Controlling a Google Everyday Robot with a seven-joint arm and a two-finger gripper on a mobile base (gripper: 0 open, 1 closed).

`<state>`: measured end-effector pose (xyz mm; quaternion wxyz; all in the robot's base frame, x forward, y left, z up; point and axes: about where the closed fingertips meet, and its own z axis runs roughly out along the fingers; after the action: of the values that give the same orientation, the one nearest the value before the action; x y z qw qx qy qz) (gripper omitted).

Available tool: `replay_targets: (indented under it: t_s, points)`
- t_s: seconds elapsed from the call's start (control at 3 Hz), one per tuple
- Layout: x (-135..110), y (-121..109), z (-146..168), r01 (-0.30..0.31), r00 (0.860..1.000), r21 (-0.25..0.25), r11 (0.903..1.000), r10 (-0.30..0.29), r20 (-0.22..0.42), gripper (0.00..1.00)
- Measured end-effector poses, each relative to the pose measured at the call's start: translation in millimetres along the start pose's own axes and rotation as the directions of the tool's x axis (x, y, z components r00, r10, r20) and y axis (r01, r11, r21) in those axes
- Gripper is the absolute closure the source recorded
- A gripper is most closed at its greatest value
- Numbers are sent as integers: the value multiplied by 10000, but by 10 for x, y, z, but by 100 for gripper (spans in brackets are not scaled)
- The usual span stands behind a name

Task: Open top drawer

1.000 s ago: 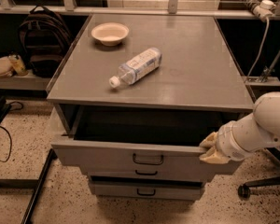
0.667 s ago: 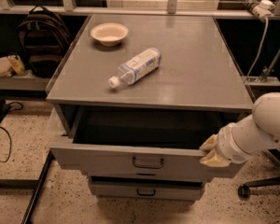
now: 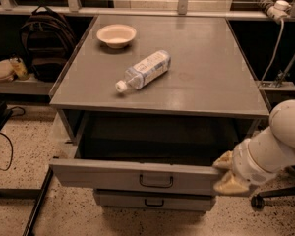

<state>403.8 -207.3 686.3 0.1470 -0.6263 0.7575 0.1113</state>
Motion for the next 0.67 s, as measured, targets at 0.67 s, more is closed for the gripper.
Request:
replay_targets:
  t_s: [0.67]
  points:
    - [79, 566, -88, -212, 9997, -1367, 9904, 197, -124, 0]
